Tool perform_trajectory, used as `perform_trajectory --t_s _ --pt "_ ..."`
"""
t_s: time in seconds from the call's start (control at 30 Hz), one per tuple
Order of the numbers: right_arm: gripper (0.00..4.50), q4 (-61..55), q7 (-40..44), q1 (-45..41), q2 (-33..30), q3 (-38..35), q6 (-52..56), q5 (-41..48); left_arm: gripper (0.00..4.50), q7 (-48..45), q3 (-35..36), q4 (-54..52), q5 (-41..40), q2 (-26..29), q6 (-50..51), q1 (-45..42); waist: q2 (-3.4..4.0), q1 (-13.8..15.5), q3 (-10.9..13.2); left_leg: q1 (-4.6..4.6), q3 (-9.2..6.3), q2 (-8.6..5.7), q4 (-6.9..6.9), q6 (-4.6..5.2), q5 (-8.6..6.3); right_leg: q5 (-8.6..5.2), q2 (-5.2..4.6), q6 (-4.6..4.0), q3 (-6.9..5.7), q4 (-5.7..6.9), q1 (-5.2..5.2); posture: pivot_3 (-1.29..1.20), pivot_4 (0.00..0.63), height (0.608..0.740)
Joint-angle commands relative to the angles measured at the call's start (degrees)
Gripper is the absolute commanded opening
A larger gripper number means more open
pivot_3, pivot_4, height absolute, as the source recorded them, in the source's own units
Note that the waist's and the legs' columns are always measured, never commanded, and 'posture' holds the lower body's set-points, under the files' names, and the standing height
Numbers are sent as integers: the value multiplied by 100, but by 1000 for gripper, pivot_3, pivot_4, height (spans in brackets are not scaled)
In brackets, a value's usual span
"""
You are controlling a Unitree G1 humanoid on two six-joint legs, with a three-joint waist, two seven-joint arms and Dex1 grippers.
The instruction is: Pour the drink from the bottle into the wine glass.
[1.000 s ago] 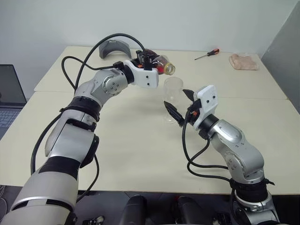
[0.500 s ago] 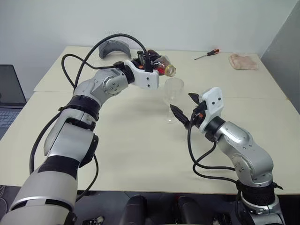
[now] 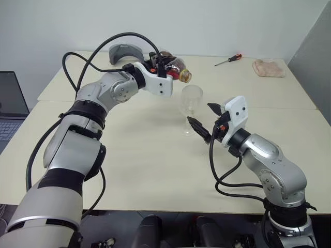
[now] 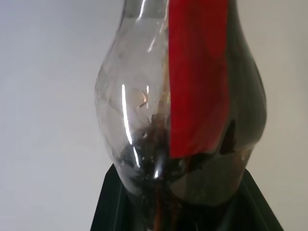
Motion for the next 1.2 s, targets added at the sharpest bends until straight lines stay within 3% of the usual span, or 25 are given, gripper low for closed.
perform_trajectory --t_s 0.03,0.63,1.2 --pt "4500 -277 19 -89 -2 21 -28 63 897 304 -2 -15 49 65 53 -304 0 0 0 0 0 0 0 0 0 0 0 0 0 1 0 0 150 740" --pt "4500 -290 -111 -81 76 30 -3 42 896 631 -256 205 239 50 36 -435 0 0 0 0 2 0 8 -5 3 0 0 0 2 14 -3 0 150 740" --pt "4500 -314 106 109 122 39 -640 66 896 762 -355 343 307 62 20 -536 0 -1 0 -11 1 2 52 2 -2 -2 0 2 0 30 -4 0 150 740"
